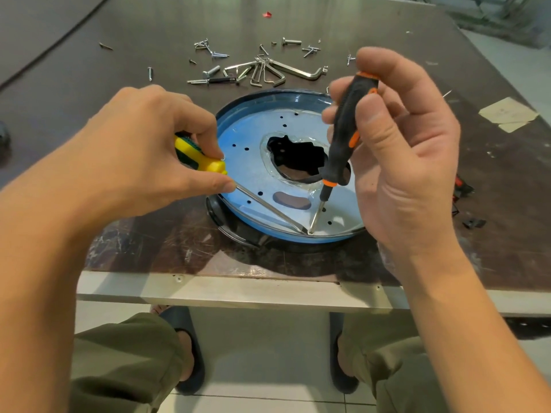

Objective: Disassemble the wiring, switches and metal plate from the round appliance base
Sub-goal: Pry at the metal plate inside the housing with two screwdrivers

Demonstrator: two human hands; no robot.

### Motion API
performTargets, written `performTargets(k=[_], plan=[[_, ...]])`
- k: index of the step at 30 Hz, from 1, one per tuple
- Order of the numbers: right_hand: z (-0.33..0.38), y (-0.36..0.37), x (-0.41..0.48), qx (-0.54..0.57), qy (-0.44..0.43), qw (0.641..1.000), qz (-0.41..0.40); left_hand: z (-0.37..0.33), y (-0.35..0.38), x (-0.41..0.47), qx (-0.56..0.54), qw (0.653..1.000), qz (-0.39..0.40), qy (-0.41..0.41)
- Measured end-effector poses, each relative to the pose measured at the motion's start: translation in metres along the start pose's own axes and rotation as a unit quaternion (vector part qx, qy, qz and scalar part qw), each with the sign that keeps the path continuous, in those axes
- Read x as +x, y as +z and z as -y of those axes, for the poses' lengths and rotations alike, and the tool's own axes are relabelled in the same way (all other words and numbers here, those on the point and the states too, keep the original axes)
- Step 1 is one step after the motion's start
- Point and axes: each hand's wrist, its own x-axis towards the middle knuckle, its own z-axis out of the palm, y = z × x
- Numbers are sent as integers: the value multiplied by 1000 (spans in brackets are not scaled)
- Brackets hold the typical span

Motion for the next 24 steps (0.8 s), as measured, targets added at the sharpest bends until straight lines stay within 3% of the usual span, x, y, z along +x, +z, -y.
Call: performTargets(k=[4, 9, 14, 18, 24], plan=[[1, 1, 0, 35, 21, 999, 1, 1, 0, 0, 4, 1000, -1, -7], [-1, 3, 2, -8, 0, 1000, -16, 2, 0, 0, 10, 1000, -2, -5], [2, 1, -1, 48, 23, 999, 4, 3, 1, 0, 13, 1000, -2, -7], [2, 5, 2, -2, 5, 1000, -14, 3, 0, 0, 10, 1000, 1, -5], [-1, 0, 0, 16, 21, 1000, -4, 1, 0, 0, 11, 1000, 1, -7]])
